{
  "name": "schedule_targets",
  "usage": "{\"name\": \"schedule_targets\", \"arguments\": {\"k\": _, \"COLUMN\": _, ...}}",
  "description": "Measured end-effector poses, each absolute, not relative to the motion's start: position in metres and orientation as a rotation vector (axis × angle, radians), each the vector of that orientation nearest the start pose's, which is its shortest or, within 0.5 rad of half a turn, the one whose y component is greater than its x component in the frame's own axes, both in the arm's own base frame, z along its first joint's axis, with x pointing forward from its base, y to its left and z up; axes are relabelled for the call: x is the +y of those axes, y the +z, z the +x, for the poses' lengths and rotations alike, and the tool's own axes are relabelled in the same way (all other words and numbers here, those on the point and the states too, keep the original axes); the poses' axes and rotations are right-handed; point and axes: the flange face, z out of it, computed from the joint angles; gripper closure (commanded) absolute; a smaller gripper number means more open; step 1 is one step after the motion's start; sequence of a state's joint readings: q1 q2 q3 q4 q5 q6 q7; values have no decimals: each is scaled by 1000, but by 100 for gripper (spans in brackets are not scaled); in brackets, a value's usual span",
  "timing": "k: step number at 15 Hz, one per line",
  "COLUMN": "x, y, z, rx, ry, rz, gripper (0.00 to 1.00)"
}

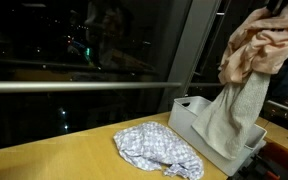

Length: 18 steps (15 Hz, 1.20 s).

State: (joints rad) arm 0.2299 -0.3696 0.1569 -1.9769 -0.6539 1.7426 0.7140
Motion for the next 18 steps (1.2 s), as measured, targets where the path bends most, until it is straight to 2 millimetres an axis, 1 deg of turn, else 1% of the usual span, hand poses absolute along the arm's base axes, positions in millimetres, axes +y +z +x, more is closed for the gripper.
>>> {"name": "schedule_targets", "arguments": {"k": 2, "x": 124, "y": 676, "z": 430, "rx": -346, "ry": 612, "rz": 2490, "gripper": 94}}
{"name": "schedule_targets", "arguments": {"k": 5, "x": 118, "y": 710, "z": 424, "rx": -363, "ry": 593, "rz": 2471, "gripper": 94}}
{"name": "schedule_targets", "arguments": {"k": 7, "x": 117, "y": 727, "z": 424, "rx": -372, "ry": 579, "rz": 2465, "gripper": 94}}
{"name": "schedule_targets", "arguments": {"k": 9, "x": 117, "y": 737, "z": 425, "rx": -382, "ry": 561, "rz": 2462, "gripper": 94}}
{"name": "schedule_targets", "arguments": {"k": 12, "x": 120, "y": 745, "z": 432, "rx": -390, "ry": 537, "rz": 2454, "gripper": 94}}
{"name": "schedule_targets", "arguments": {"k": 14, "x": 123, "y": 745, "z": 438, "rx": -387, "ry": 527, "rz": 2446, "gripper": 94}}
{"name": "schedule_targets", "arguments": {"k": 16, "x": 125, "y": 739, "z": 446, "rx": -380, "ry": 510, "rz": 2443, "gripper": 94}}
{"name": "schedule_targets", "arguments": {"k": 18, "x": 125, "y": 727, "z": 456, "rx": -367, "ry": 478, "rz": 2440, "gripper": 94}}
